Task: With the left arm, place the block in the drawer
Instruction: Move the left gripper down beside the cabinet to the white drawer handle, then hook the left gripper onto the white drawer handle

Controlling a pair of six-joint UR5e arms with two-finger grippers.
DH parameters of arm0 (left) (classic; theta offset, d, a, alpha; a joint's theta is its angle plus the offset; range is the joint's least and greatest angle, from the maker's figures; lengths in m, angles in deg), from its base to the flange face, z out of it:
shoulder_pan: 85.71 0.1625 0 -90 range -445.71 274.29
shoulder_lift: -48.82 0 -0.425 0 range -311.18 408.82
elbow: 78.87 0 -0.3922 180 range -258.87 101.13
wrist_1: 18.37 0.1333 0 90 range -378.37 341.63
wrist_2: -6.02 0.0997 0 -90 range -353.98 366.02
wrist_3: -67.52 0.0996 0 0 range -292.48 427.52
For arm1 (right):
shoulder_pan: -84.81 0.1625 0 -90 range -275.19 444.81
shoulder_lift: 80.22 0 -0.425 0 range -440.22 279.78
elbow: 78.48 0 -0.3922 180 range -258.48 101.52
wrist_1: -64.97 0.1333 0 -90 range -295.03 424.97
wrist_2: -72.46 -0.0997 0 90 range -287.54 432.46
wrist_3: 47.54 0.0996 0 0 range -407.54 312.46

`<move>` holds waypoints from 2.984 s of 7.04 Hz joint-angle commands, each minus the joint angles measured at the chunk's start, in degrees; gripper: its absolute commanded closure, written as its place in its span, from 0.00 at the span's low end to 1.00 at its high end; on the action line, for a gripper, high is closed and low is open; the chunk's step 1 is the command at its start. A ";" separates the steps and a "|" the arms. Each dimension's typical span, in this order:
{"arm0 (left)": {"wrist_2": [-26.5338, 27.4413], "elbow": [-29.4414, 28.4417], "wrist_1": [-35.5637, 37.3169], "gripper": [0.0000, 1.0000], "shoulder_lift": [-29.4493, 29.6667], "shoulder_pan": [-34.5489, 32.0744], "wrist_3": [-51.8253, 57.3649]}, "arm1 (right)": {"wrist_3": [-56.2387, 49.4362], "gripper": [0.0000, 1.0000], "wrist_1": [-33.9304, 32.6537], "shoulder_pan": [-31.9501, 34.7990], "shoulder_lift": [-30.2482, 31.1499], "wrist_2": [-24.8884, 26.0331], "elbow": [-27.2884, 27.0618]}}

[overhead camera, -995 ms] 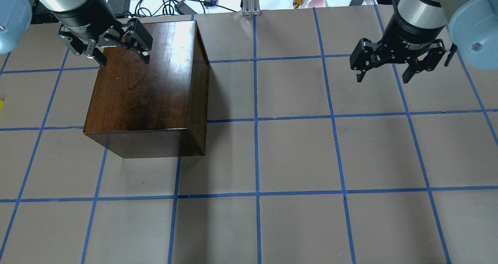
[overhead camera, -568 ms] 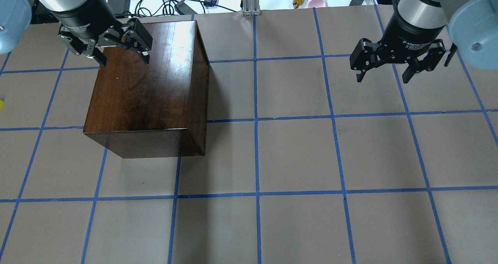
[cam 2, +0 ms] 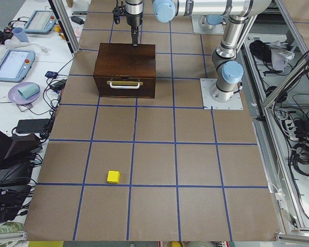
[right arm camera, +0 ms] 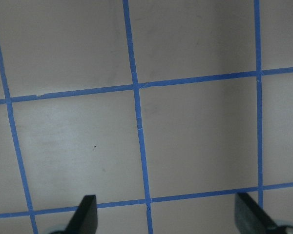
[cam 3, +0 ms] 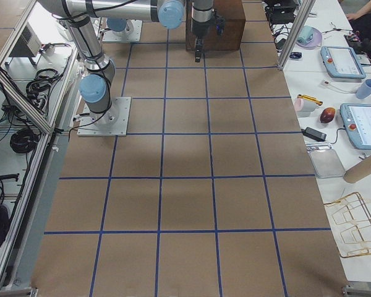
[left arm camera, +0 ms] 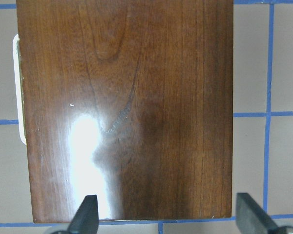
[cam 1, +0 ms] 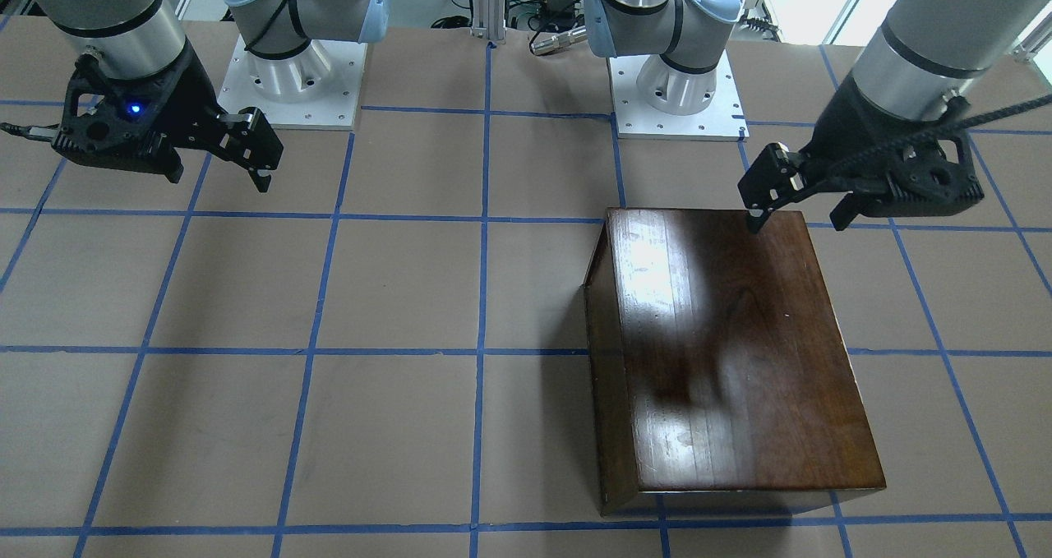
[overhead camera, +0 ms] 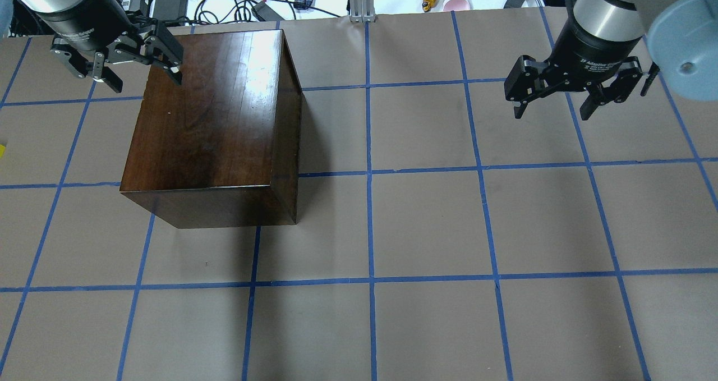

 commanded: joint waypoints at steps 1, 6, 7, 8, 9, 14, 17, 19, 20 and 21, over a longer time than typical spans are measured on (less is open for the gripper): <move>0.00 -0.33 1.41 0.00 2.01 6.40 6.28 | 0.00 0.00 0.00 0.00 0.00 0.00 0.00; -0.09 -0.33 9.76 0.00 9.47 14.60 21.58 | 0.00 0.00 0.00 0.00 0.00 0.00 0.00; -0.87 -0.15 9.68 0.00 10.62 15.91 23.17 | 0.00 0.00 0.00 0.00 0.00 0.00 0.00; -1.05 0.46 9.68 0.00 11.33 16.79 25.80 | 0.00 0.00 0.00 0.00 0.00 0.00 0.00; -3.49 0.72 9.68 0.00 11.94 17.15 26.60 | 0.00 0.00 0.00 0.00 0.00 0.00 0.00; -14.12 3.78 9.58 0.00 15.28 20.40 28.11 | 0.00 0.00 0.00 0.00 0.00 0.00 0.00; -16.25 4.51 9.68 0.00 16.95 20.40 27.76 | 0.00 0.00 0.00 0.00 0.00 0.00 0.00; -16.09 4.59 9.76 0.00 18.10 20.40 27.67 | 0.00 0.00 0.00 0.00 0.00 0.00 0.00; -16.17 4.68 9.76 0.00 18.88 20.40 27.41 | 0.00 0.00 0.00 0.00 0.00 0.00 0.00; -16.35 4.77 9.76 0.00 19.41 20.40 27.40 | 0.00 0.00 0.00 0.00 0.00 0.00 0.00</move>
